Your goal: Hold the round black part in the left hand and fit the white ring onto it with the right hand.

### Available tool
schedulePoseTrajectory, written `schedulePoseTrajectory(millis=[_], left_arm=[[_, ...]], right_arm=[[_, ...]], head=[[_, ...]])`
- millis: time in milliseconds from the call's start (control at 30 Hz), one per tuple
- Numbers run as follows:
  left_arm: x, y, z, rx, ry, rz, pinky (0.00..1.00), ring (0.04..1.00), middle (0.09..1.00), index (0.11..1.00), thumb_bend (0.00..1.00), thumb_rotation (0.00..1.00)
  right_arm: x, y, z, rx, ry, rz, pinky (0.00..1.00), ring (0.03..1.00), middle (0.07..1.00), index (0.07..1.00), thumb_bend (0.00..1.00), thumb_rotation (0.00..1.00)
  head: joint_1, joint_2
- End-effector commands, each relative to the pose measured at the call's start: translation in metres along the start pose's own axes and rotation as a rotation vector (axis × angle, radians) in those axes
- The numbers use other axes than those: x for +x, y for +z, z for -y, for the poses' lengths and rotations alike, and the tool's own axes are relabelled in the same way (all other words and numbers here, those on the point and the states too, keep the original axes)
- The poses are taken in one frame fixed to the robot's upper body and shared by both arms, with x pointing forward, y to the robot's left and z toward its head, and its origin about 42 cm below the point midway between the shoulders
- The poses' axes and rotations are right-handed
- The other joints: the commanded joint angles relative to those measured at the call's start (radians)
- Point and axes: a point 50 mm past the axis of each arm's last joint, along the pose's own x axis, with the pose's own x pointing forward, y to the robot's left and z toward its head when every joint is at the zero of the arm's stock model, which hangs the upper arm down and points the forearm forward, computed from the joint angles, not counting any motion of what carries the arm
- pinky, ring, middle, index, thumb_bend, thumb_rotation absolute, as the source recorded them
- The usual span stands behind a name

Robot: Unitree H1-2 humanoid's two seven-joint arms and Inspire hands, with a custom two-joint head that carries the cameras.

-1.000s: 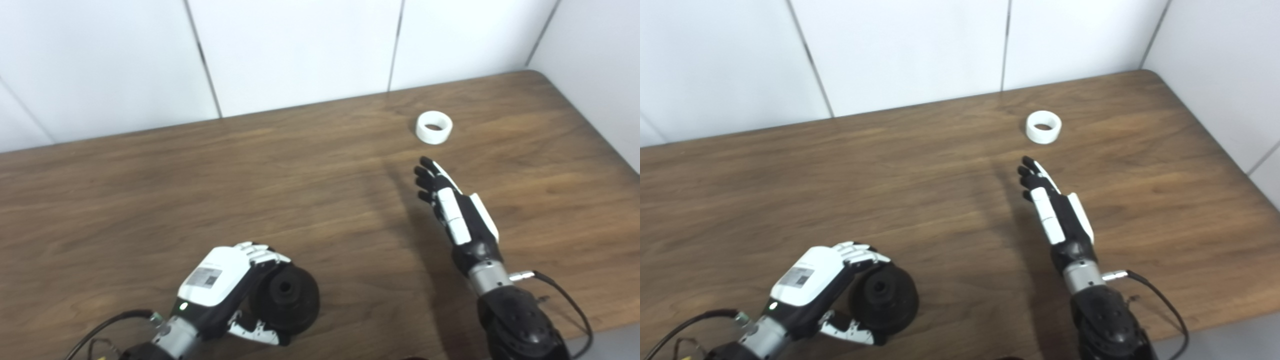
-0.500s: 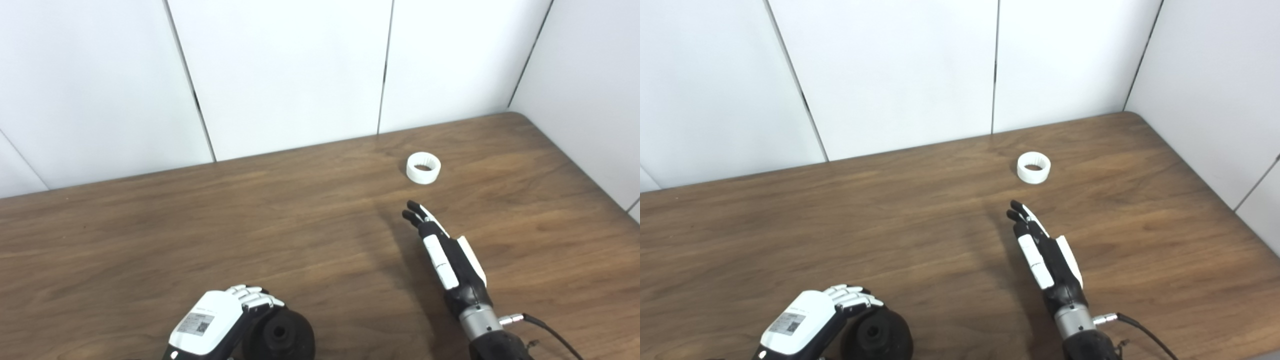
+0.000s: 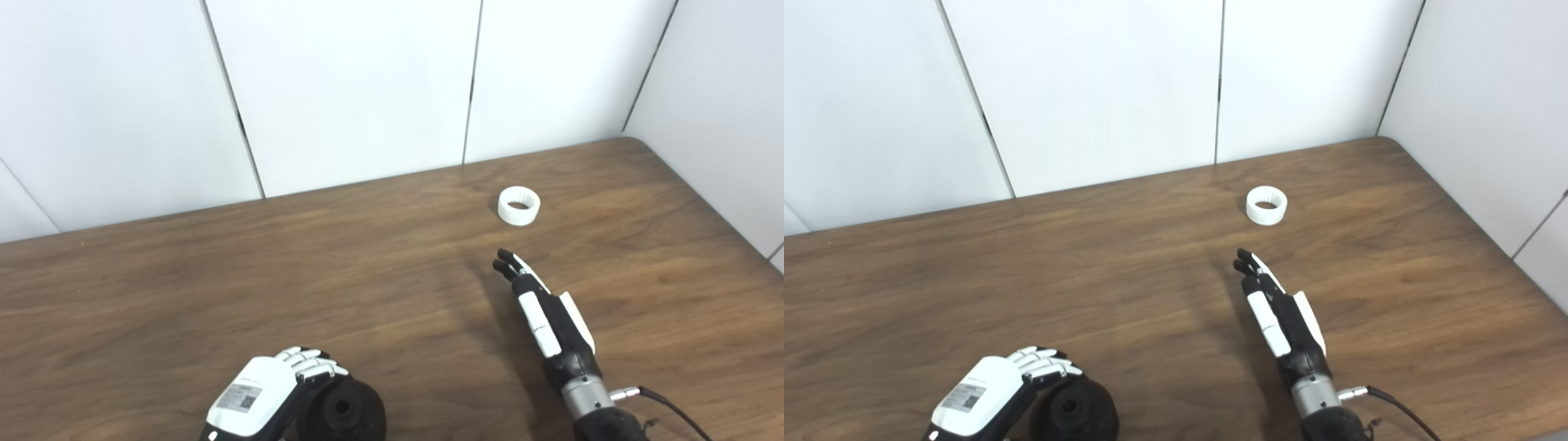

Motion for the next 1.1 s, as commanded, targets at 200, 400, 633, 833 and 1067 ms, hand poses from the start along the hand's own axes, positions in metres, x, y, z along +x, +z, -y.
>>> schedulePoseTrajectory(millis=[200, 400, 633, 833, 1067], left_arm=[[-0.009, -0.012, 0.021, 0.04, -0.112, -0.073, 0.92, 0.865, 0.784, 0.483, 0.52, 0.05], [-0.01, -0.017, 0.021, 0.032, -0.093, -0.081, 0.91, 0.857, 0.777, 0.482, 0.52, 0.05], [-0.011, -0.018, 0.022, 0.035, -0.082, -0.081, 0.91, 0.851, 0.774, 0.482, 0.52, 0.05], [-0.012, -0.018, 0.024, 0.032, -0.07, -0.079, 0.9, 0.846, 0.77, 0.482, 0.52, 0.05], [-0.013, -0.015, 0.024, 0.039, -0.076, -0.078, 0.89, 0.843, 0.768, 0.482, 0.52, 0.05]], right_arm=[[0.005, 0.024, -0.005, 0.11, 0.001, 0.12, 0.91, 0.921, 0.914, 0.913, 0.59, 0.78], [0.032, 0.066, 0.016, -0.117, -0.039, 0.217, 0.94, 0.923, 0.89, 0.891, 0.73, 0.51], [0.082, 0.109, 0.055, -0.357, -0.038, 0.263, 0.89, 0.931, 0.937, 0.896, 0.9, 0.34], [0.119, 0.139, 0.081, -0.6, -0.037, 0.28, 0.93, 0.957, 0.962, 0.913, 0.96, 0.31], [0.156, 0.165, 0.1, -0.793, -0.016, 0.222, 0.92, 0.999, 0.999, 0.91, 0.99, 0.29]], head=[[0.001, 0.004], [-0.01, -0.001], [-0.017, -0.002], [-0.019, 0.0], [-0.024, 0.004]])
